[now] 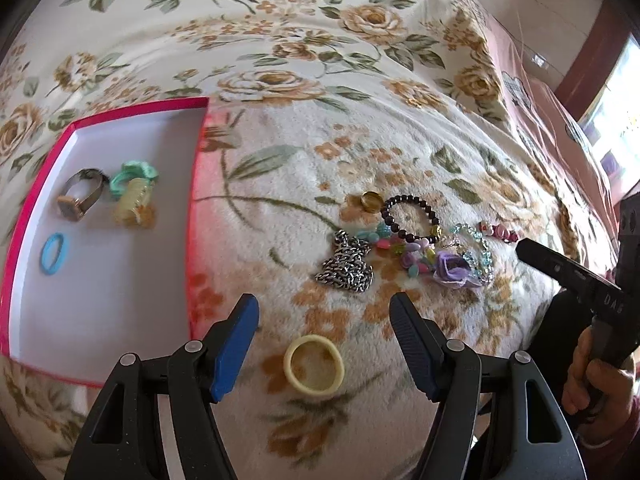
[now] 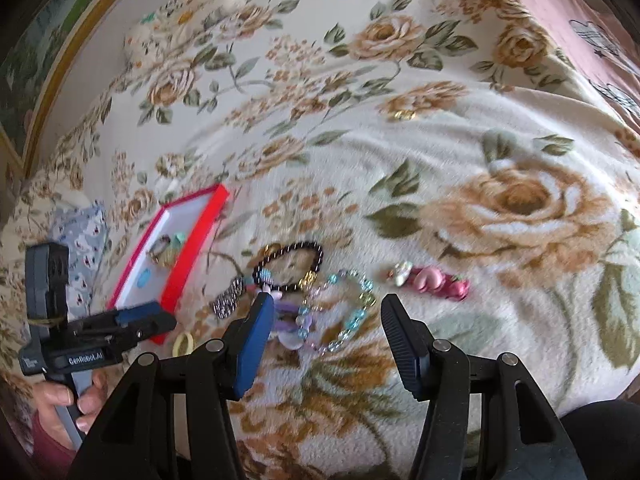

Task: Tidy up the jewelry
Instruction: 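Move both open tools back over the remaining jewelry, then grasp the silver chain with the left tool while the right grasps the beaded bracelet, then carry the silver chain and beaded bracelet into the box and release both, then move both open tools back toward the remaining jewelry, then grasp the pastel charm bracelet with the left tool while the right grasps the pink clip, then carry the charm bracelet and pink clip into the box and release both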

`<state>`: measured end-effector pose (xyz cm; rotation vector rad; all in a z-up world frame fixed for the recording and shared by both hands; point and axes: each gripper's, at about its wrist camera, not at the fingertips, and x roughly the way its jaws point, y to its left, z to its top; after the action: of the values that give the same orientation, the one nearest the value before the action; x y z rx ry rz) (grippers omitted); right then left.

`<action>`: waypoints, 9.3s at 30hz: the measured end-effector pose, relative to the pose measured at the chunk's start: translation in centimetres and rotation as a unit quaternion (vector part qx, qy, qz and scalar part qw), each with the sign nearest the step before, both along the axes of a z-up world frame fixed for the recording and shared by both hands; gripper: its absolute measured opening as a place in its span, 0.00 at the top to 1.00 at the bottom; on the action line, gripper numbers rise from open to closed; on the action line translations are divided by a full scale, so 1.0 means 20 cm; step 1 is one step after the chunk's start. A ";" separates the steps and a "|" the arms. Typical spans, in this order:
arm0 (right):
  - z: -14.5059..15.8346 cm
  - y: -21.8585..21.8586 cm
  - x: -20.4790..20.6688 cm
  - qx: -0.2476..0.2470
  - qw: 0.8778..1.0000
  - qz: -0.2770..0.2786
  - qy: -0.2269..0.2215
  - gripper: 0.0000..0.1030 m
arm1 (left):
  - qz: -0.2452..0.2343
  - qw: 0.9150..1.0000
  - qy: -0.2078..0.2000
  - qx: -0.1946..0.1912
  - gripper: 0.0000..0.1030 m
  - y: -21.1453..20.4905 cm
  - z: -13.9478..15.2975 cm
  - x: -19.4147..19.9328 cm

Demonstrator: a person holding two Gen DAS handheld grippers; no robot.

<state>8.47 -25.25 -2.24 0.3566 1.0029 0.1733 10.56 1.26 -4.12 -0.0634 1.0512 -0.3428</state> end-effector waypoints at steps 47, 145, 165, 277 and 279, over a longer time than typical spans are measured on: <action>0.27 0.38 0.20 0.004 0.994 0.079 -0.080 0.93 | 0.000 0.992 -0.122 -0.043 0.90 0.31 0.33 -0.18; 0.10 0.42 0.14 0.016 0.996 0.080 -0.026 0.63 | 0.131 0.990 -0.036 -0.041 0.35 0.54 0.15 -0.24; 0.05 -0.22 0.01 0.005 0.999 -0.054 -0.006 0.53 | -0.018 1.000 -0.022 -0.002 0.34 -0.11 0.09 -0.02; -0.27 1.36 0.48 -0.016 0.964 0.261 0.042 0.84 | 0.190 0.981 -0.001 -0.038 0.92 1.00 -0.08 0.01; -0.27 1.36 0.48 -0.019 0.963 0.264 0.043 0.83 | 0.194 0.980 0.000 -0.036 0.92 1.00 -0.09 0.01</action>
<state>18.03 2.02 -7.64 0.0534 1.1699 0.6233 10.77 21.27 -5.84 -0.3285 1.0016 -0.0271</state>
